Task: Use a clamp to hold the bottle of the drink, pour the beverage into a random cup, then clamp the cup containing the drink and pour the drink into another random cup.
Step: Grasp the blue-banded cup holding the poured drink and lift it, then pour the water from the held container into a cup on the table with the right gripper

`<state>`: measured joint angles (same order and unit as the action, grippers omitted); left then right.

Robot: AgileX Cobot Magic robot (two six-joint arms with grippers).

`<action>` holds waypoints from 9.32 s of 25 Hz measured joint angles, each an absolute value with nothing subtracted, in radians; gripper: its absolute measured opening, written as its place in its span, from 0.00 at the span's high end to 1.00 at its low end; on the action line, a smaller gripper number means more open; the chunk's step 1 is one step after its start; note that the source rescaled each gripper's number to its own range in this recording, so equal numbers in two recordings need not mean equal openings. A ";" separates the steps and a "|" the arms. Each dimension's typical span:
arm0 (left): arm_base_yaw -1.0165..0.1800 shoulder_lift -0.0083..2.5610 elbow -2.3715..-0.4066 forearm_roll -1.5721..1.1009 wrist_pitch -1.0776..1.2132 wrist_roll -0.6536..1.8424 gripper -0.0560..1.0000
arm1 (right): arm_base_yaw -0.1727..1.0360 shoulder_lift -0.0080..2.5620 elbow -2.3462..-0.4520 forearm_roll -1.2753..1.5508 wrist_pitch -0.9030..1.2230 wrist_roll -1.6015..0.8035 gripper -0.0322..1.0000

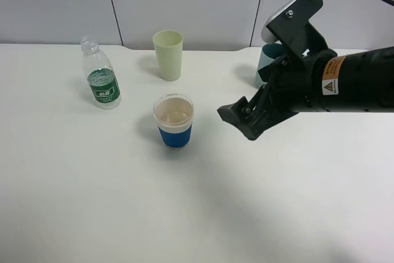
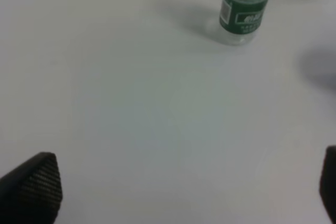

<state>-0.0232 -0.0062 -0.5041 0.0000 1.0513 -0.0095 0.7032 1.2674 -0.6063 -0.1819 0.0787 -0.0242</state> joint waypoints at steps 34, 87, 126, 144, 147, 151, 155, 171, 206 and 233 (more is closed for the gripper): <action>-0.023 -0.006 -0.504 0.000 1.054 -0.010 0.00 | 0.712 1.722 -0.500 -0.262 -0.479 0.048 0.00; -0.023 -0.006 -0.504 0.000 1.054 -0.010 0.00 | 0.712 2.165 -0.684 -0.354 -1.017 -0.126 0.95; -0.023 -0.006 -0.504 0.000 1.055 -0.010 0.00 | 0.523 1.779 -0.718 -0.223 -0.527 0.111 0.95; -0.023 -0.006 -0.504 0.000 1.055 -0.010 0.00 | 0.436 1.830 -1.219 -0.779 -0.058 0.498 0.95; -0.023 -0.006 -0.504 0.000 1.055 -0.010 0.00 | 0.436 1.863 -1.280 -0.820 0.000 0.518 0.95; -0.023 -0.006 -0.504 0.000 1.055 -0.010 0.00 | 0.436 1.898 -1.343 -0.844 0.040 0.528 0.95; -0.023 -0.006 -0.504 0.000 1.055 -0.010 0.00 | 0.445 1.950 -1.402 -0.878 0.085 0.529 0.95; -0.023 -0.006 -0.504 0.000 1.055 -0.010 0.00 | 0.510 2.101 -1.583 -0.953 0.143 0.527 0.95; -0.023 -0.006 -0.504 0.000 1.055 -0.010 0.00 | 0.580 2.189 -1.704 -1.133 0.238 0.423 0.95; -0.023 -0.006 -0.504 0.000 1.055 -0.010 0.00 | 0.602 2.189 -1.705 -1.448 0.287 0.373 0.95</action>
<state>-0.0232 -0.0062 -0.5041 0.0000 1.0546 -0.0095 0.6024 2.1893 -1.7048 -1.4477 0.2872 0.3730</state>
